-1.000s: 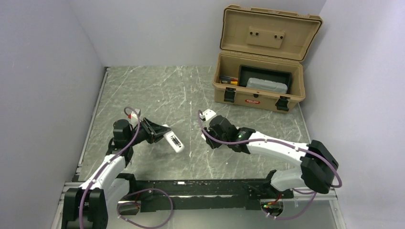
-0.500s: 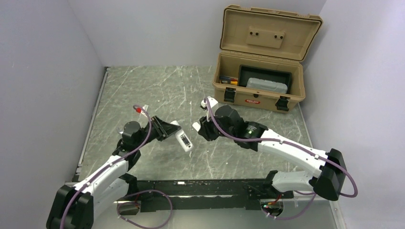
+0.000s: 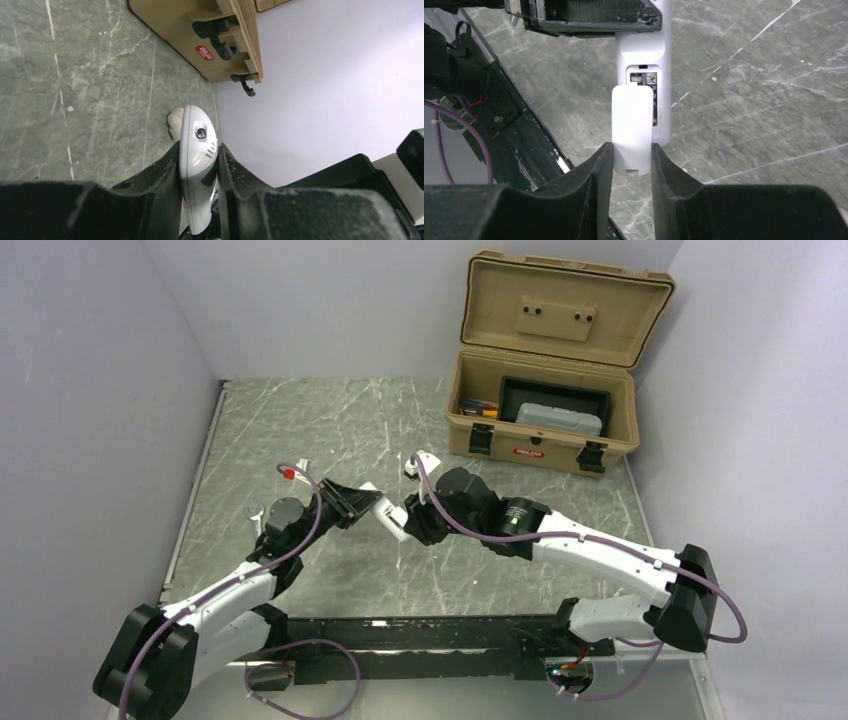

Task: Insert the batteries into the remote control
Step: Load the battery cover into the remote control.

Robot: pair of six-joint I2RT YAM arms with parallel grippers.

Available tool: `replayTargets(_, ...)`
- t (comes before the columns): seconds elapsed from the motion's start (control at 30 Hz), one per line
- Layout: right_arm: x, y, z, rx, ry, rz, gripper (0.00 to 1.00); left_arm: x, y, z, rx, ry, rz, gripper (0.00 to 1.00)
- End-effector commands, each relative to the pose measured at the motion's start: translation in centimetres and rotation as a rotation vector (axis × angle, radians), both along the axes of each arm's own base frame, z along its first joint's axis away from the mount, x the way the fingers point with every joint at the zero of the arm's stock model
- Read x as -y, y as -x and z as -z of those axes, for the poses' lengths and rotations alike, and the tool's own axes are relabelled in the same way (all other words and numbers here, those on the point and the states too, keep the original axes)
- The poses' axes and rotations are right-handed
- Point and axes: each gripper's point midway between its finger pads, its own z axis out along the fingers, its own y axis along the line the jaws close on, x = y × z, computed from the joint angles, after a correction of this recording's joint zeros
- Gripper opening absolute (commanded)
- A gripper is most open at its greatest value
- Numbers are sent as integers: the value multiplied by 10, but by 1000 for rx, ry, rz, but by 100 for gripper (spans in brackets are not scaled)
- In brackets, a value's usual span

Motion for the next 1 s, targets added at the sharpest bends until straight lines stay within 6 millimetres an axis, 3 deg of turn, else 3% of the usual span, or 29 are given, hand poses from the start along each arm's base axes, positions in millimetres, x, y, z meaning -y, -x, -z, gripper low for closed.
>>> replayTargets(0.0,-8,-6,-13,18,-27,20,27,3,-8,-39,91,83,-26,0)
replayTargets(0.97,-12,-15,-5,20,0,54,28,16,2,-44,87,116,28,0)
